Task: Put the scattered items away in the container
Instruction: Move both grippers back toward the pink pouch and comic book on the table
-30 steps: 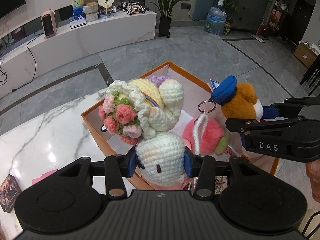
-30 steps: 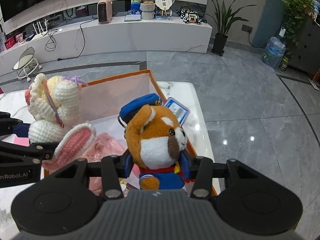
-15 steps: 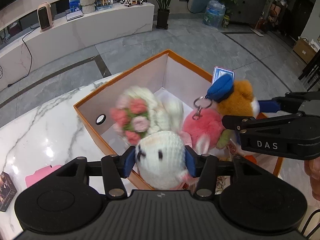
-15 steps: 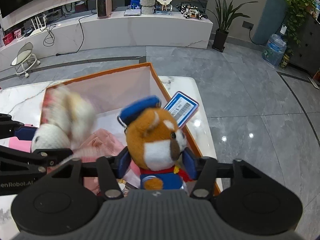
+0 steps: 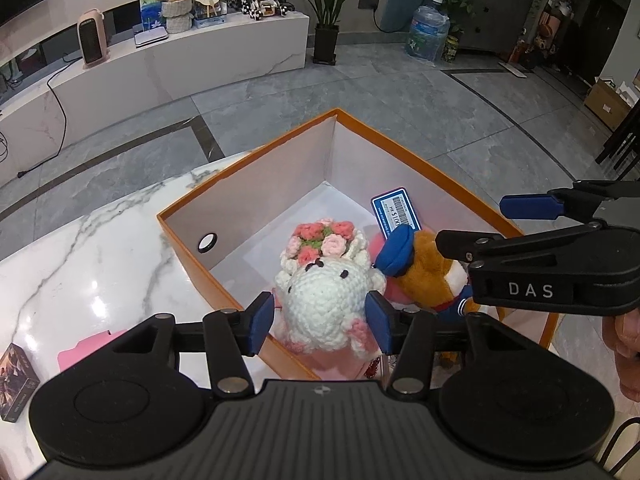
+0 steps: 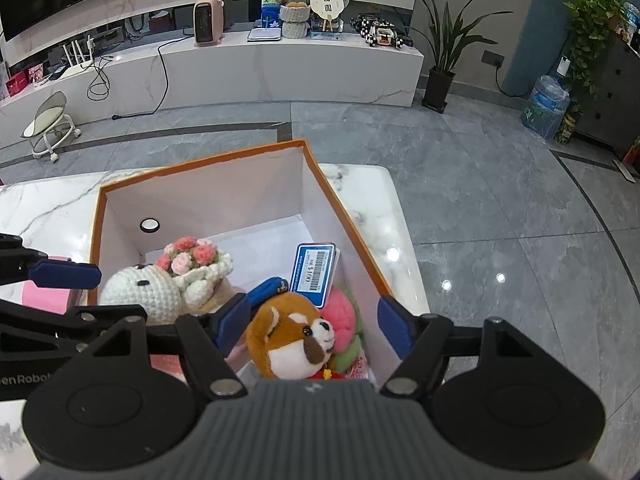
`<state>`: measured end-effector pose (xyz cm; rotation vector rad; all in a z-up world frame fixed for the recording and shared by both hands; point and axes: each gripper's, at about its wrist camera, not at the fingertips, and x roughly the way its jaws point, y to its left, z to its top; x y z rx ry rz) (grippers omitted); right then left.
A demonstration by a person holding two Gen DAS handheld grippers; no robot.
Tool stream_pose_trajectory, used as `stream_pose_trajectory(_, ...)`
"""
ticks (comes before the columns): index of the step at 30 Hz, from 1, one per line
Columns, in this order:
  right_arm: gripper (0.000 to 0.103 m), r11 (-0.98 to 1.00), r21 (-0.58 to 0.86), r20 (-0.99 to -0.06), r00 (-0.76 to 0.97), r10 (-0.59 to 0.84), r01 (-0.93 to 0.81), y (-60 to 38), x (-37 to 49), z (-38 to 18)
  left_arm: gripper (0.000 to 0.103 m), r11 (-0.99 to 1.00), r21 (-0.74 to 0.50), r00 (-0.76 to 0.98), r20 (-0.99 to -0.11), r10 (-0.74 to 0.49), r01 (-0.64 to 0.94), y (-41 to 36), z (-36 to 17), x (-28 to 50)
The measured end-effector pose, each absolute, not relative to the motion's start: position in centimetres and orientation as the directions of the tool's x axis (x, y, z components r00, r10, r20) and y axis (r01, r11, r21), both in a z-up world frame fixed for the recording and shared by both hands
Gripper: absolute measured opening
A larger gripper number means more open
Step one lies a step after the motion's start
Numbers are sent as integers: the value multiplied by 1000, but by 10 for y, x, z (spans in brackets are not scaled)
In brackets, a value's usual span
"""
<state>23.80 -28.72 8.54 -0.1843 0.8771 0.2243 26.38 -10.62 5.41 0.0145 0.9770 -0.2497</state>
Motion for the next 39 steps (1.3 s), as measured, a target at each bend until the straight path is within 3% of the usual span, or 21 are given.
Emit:
stream_pose_trajectory(25, 79, 920, -126, -701, 690, 183, -372, -213, 191, 164, 59, 994, -53, 636, -765, -104, 100, -10, 120, 216)
stream_pose_trajectory(39, 80, 867, -128, -703, 661, 263, -481, -129, 170, 166, 59, 999, -41, 636, -772, -9, -35, 84, 123, 181)
